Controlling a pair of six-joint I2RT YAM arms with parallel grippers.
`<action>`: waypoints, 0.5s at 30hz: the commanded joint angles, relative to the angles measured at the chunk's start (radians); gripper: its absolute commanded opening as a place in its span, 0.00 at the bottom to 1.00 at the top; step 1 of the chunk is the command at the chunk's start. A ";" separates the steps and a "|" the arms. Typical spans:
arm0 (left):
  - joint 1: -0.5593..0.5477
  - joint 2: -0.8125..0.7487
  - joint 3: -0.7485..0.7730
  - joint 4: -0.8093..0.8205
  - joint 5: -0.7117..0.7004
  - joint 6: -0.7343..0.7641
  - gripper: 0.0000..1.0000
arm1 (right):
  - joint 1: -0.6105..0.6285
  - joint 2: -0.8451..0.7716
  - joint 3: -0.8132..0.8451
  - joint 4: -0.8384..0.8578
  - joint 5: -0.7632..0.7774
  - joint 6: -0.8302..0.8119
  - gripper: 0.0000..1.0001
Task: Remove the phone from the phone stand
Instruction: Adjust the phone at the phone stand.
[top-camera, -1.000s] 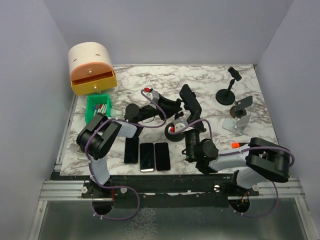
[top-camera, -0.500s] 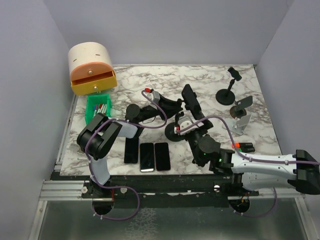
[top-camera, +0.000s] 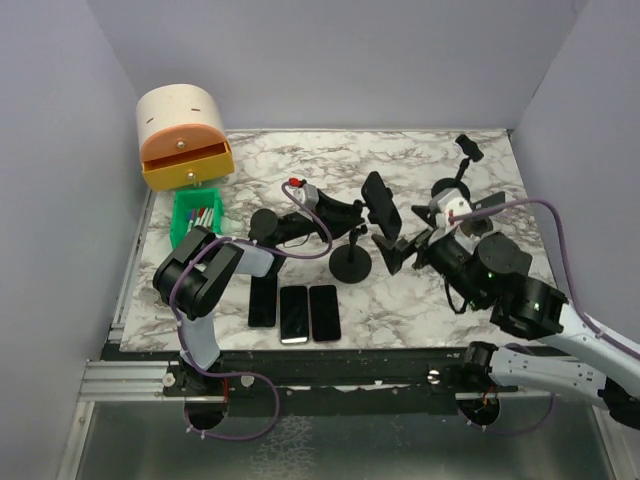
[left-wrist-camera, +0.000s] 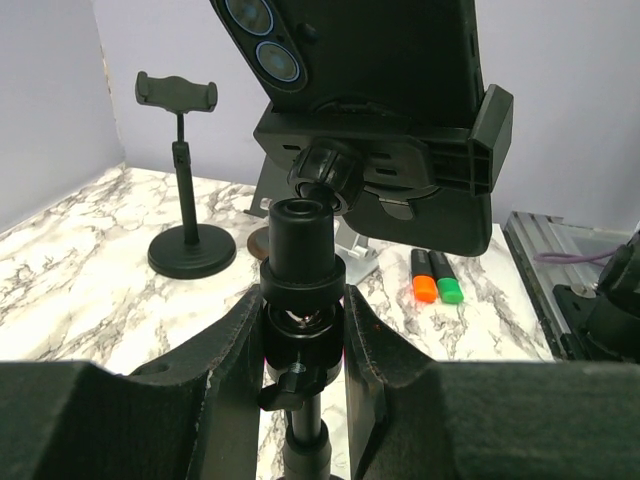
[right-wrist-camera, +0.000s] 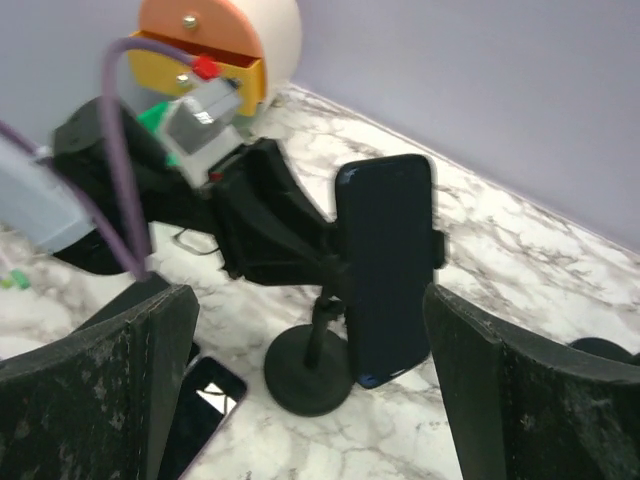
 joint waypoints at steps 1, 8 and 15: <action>0.004 0.023 -0.037 0.068 0.046 -0.026 0.00 | -0.325 0.043 0.045 -0.104 -0.481 0.077 1.00; -0.006 0.012 -0.052 0.052 0.060 0.009 0.00 | -0.619 0.214 0.112 0.013 -0.894 0.175 1.00; -0.007 0.025 -0.047 0.032 0.097 0.039 0.00 | -0.677 0.332 0.227 -0.007 -1.026 0.140 1.00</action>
